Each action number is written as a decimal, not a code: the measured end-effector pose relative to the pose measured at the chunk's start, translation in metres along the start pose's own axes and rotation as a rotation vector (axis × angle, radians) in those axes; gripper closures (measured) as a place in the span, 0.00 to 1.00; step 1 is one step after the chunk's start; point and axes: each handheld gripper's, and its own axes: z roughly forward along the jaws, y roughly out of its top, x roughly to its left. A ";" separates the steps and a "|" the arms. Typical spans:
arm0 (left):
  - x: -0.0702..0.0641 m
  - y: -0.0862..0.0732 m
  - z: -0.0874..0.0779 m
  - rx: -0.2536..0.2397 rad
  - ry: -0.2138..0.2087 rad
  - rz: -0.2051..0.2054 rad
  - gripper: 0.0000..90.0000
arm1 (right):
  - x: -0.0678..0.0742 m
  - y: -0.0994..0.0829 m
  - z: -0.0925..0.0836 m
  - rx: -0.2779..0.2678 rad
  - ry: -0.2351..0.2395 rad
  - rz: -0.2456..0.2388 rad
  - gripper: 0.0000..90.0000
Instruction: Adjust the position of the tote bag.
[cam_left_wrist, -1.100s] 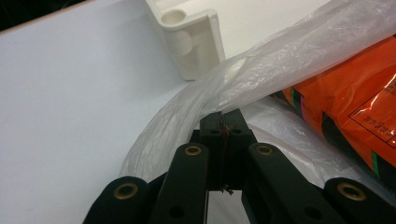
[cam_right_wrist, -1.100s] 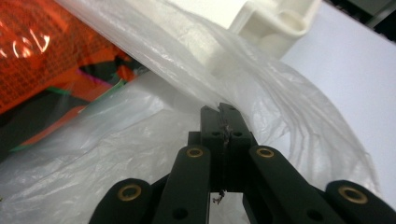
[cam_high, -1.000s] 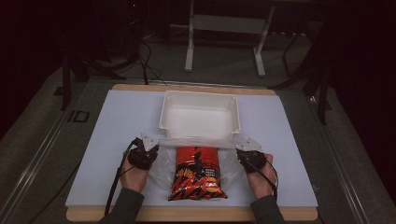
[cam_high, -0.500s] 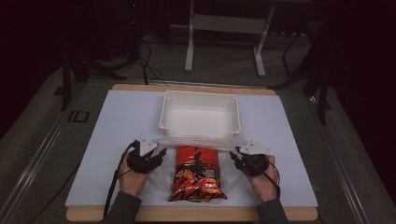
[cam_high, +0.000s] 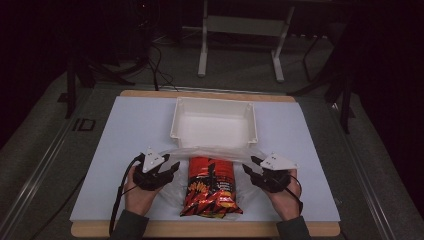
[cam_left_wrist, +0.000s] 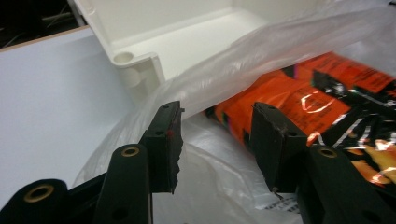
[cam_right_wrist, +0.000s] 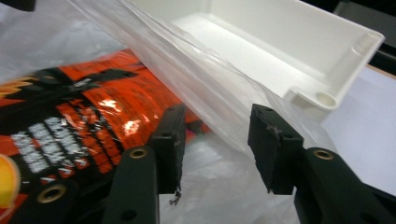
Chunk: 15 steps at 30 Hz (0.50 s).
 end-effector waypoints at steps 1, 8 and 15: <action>-0.001 0.000 -0.002 -0.008 -0.007 -0.001 0.61 | 0.001 0.001 0.000 -0.001 0.013 -0.011 0.61; -0.009 -0.001 -0.010 -0.028 -0.046 0.015 0.63 | 0.010 -0.002 -0.001 -0.010 0.048 -0.029 0.64; -0.016 -0.001 -0.011 -0.017 -0.080 0.033 0.64 | 0.012 -0.008 -0.002 0.003 0.063 -0.034 0.68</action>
